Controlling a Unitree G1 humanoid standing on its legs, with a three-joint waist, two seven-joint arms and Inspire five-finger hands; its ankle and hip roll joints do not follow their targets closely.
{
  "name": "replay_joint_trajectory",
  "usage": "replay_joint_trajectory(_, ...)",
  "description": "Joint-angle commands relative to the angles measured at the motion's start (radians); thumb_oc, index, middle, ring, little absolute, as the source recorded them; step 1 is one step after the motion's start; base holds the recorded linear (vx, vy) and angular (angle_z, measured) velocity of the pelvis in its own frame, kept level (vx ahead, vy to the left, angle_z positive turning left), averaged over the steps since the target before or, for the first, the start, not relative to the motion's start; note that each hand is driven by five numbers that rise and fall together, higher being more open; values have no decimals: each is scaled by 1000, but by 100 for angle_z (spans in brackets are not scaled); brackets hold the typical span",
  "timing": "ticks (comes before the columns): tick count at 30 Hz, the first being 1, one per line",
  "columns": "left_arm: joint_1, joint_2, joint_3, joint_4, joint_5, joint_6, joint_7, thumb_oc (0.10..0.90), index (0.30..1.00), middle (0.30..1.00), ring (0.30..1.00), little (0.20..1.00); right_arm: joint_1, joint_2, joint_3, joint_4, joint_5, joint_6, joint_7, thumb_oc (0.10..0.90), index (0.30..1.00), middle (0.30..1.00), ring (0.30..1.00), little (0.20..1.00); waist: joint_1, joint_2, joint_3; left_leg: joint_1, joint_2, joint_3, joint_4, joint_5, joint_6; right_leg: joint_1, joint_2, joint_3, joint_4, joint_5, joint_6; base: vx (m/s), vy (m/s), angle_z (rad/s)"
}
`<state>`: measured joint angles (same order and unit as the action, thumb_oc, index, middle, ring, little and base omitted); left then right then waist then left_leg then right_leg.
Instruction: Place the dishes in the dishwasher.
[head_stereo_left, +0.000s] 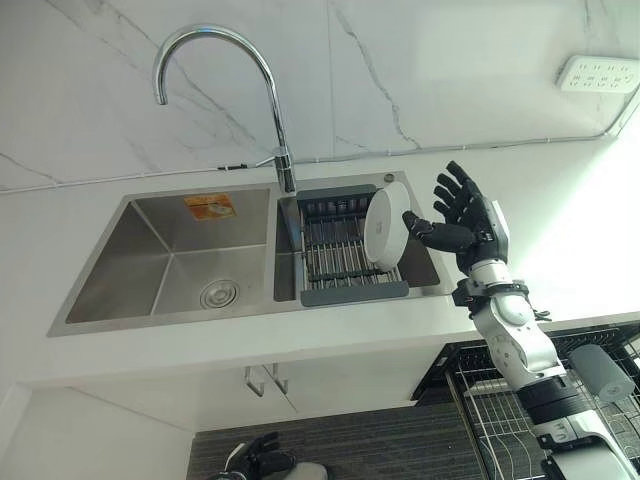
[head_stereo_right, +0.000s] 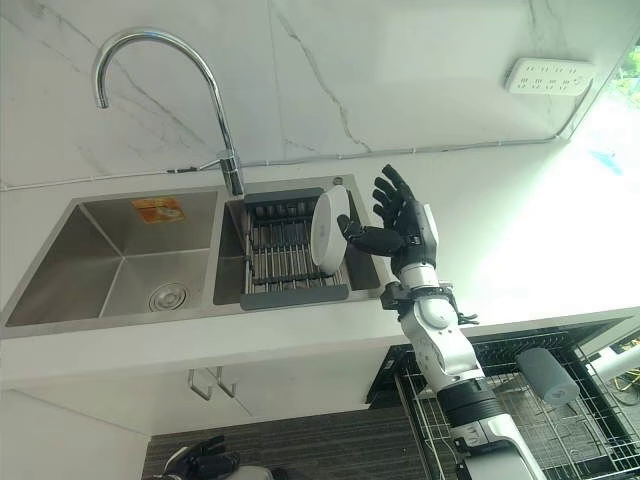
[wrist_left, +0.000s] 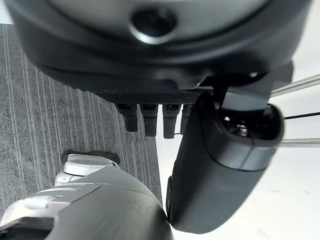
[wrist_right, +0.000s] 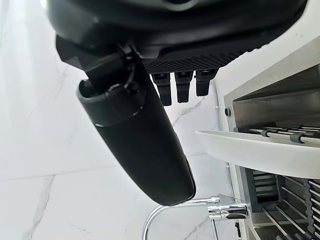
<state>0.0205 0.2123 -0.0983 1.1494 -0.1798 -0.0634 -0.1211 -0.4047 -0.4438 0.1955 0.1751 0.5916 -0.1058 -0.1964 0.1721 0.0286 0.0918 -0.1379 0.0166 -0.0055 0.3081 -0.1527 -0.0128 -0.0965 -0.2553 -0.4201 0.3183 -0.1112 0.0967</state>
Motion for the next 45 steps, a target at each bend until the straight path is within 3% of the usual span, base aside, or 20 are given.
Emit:
replay_joint_trajectory(1, 121, 58, -66, 91, 103, 61, -6, 800, 900, 900, 900, 900, -191, 14, -18, 10, -19, -105, 2, 800, 900, 900, 900, 900, 25, -30, -19, -27, 8, 35, -8, -53, -19, 43, -23, 19, -18, -69, 79, 0, 0, 0)
replay_joint_trajectory(16, 126, 59, -70, 85, 96, 92, -2, 800, 900, 900, 900, 900, -175, 44, -8, 69, 3, -102, 3, 800, 900, 900, 900, 900, 38, -21, -13, -34, 2, 13, -8, -46, -18, 52, -15, 16, -18, -79, 70, 20, 2, 2)
replay_joint_trajectory(20, 128, 68, -97, 70, 147, 68, 12, 800, 900, 900, 900, 900, -175, 47, -4, 91, 7, -102, 10, 800, 900, 900, 900, 900, 42, -15, -9, -37, 0, 5, -8, -43, -18, 53, -12, 19, -18, -82, 66, 26, 11, 19)
replay_joint_trajectory(24, 127, 68, -105, 68, 112, 96, 3, 800, 900, 900, 900, 900, -181, 57, 6, 105, 15, -103, 36, 800, 900, 900, 900, 900, 46, -9, -5, -38, -2, 0, -8, -42, -17, 56, -15, 16, -18, -82, 66, 5, 6, 1)
replay_joint_trajectory(35, 138, 66, -95, 70, 106, 97, -1, 800, 900, 900, 900, 900, -166, 67, -4, 143, 14, -103, -21, 800, 900, 900, 900, 900, 52, -6, 1, -39, -6, -4, -8, -43, -14, 56, -20, 15, -18, -81, 68, 15, 7, 4)
replay_joint_trajectory(45, 135, 67, -102, 70, 108, 101, 1, 800, 900, 900, 900, 900, -163, 74, 1, 190, 20, -97, -5, 800, 900, 900, 900, 900, 56, -4, 7, -34, -4, -6, -8, -45, -14, 60, -20, 14, -18, -82, 66, 0, 0, 0)
